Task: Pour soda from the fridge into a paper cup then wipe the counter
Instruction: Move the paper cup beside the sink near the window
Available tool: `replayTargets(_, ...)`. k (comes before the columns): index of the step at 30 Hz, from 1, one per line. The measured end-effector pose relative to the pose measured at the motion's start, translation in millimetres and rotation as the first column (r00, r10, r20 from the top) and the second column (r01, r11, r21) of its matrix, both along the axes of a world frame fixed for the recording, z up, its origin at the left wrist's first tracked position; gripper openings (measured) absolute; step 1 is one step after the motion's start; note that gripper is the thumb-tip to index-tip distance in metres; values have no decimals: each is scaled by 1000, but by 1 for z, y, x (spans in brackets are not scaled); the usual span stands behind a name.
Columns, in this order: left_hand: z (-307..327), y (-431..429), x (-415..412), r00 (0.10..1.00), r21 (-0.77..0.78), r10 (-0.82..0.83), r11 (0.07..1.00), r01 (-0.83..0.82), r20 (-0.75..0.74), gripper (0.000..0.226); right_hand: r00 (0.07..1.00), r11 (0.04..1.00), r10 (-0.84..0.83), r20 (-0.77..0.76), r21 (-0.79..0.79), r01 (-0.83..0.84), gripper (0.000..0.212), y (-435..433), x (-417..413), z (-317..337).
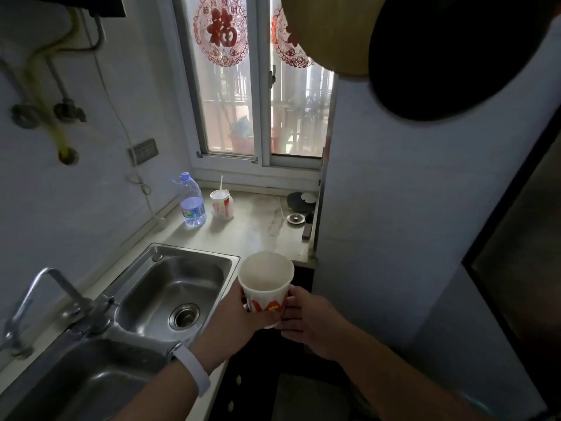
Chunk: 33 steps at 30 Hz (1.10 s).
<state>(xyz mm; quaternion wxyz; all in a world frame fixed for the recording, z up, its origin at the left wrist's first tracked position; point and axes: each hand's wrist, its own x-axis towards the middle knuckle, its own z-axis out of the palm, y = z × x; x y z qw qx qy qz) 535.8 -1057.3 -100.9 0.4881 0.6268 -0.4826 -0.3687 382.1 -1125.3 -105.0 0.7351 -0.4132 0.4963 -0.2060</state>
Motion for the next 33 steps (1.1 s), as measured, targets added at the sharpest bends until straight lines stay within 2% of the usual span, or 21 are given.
replayTargets(10,1,-138,97,996,8,67,998,-67,-57,77,999,999,47,0,-7,-47,45,-136,93,18)
replayTargets(20,27,-208,163,993,-19,115,993,-116,-8,74,992,992,117,40,-45,-115,42,-213,163,42)
replayTargets(27,2,-252,204,968,15,246,969,-245,-50,61,974,975,223,32,-15,-223,41,-270,214,19)
replayTargets(33,-36,-299,241,920,70,390,920,-386,-46,76,944,941,326,49,75,-329,47,-336,263,-20)
